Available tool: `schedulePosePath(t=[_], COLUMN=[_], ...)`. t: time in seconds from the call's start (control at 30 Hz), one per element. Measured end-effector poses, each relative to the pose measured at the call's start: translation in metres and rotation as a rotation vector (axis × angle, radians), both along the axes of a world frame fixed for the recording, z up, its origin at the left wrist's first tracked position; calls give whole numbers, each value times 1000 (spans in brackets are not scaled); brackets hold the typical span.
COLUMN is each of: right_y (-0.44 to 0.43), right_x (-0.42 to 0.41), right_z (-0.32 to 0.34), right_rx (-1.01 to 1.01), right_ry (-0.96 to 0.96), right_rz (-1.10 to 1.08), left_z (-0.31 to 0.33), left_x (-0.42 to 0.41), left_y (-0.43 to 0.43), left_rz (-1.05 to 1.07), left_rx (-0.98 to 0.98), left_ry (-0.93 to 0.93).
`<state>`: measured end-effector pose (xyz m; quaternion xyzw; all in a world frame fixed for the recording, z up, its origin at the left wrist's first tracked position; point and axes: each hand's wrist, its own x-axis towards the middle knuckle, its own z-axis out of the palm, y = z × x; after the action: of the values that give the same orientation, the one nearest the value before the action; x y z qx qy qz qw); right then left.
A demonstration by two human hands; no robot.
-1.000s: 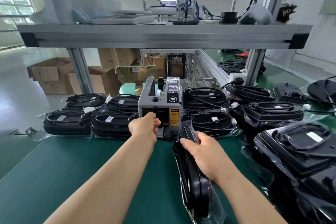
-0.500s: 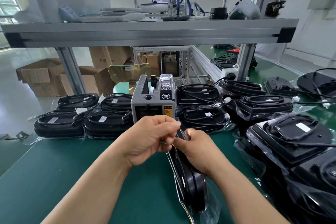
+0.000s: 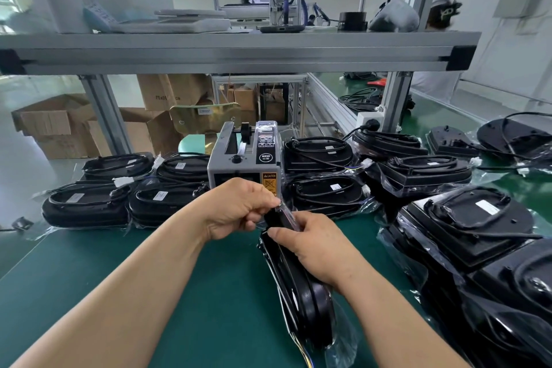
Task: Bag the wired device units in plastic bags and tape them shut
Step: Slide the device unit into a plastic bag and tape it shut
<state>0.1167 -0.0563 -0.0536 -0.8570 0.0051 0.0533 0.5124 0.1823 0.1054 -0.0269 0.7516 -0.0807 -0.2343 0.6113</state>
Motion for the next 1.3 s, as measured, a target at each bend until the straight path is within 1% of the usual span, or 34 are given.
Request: schedulePosePath(t=[0.17, 0.6, 0.77, 0.97, 1.17, 1.23, 1.3], right_y=[-2, -3, -1, 1, 0, -1, -1], right_x=[0, 2, 1, 1, 0, 0, 0], right_z=[-1, -4, -4, -4, -4, -3, -2], right_rx=[0, 61, 89, 95, 59, 35, 16], right_ry=[-5, -14, -10, -6, -14, -19, -23], right_rz=[-1, 14, 13, 19, 16, 25, 31], left_z=[-5, -17, -18, -22, -28, -32, -34], left_x=[1, -10, -14, -15, -15, -16, -17], left_y=[-3, -13, -16, -18, -18, -20, -23], left_rz=[36, 216, 265, 336, 415, 441, 450], left_rx=[1, -50, -31, 46, 206, 214, 115], left_ry=[-36, -162, -216, -290, -373, -351, -232])
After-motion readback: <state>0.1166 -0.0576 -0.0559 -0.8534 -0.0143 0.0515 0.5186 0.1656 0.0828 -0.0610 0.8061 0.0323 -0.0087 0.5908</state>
